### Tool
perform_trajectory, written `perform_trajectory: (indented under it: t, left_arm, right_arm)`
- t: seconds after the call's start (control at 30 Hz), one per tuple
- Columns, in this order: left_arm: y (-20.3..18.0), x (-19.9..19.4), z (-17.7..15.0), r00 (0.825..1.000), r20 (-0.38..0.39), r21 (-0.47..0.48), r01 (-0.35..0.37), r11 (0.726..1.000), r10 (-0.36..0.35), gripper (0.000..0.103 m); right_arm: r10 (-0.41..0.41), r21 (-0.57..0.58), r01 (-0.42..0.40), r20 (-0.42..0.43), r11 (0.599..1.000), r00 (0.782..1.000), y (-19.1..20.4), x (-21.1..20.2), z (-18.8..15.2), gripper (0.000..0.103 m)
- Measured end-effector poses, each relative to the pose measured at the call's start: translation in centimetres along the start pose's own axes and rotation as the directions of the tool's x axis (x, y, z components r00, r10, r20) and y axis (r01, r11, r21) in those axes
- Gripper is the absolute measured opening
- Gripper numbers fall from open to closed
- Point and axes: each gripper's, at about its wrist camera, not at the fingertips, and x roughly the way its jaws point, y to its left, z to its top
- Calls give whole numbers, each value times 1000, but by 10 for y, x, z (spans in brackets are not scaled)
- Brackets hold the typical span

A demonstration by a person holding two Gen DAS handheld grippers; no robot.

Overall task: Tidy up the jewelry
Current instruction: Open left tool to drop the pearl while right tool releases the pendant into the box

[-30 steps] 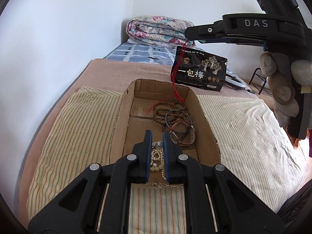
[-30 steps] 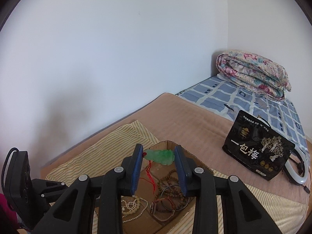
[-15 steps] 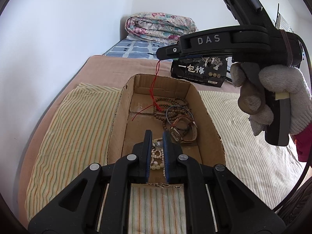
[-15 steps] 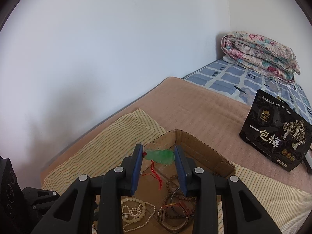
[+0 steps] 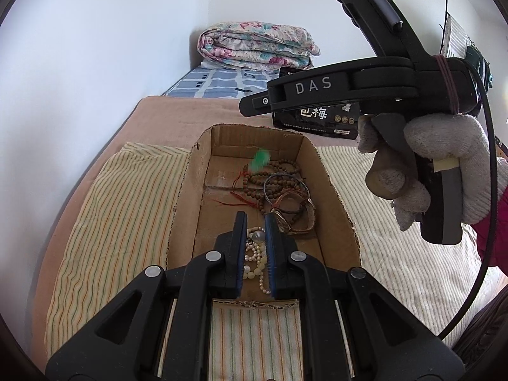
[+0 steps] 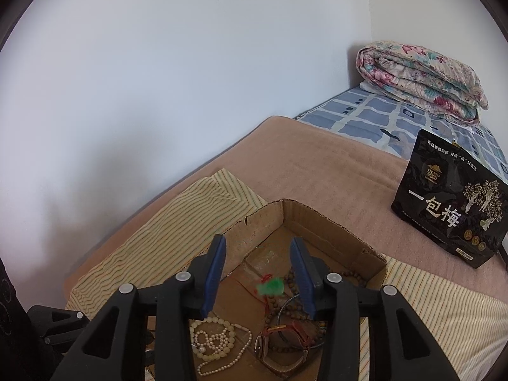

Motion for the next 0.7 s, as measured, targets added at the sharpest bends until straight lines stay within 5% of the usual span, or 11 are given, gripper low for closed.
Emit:
perform_trajectory:
  t: [0.13,0.23,0.37,0.7]
  left_arm:
    - [-1,1,1,1000,-7,-5,-4,1000,4,14]
    - [-1,-3,1,1000,15,-9,-11,1000,11,53]
    - [-4,-9,4,999,30,-8,-20,1000,20,55]
    - [-15,-32,10,997,64,10,-42,999,42,58]
  right_arm:
    - [-16,6,16,16,1000,1000,-1,-6,-1,64]
    - [-29,11,29,30,1000,999,-2,-11,-1,77]
    - [-46,7,46,38,999,998,-1,-17,-2,87]
    - [-63,12,63,72,998,995,-1,-47,-4,90]
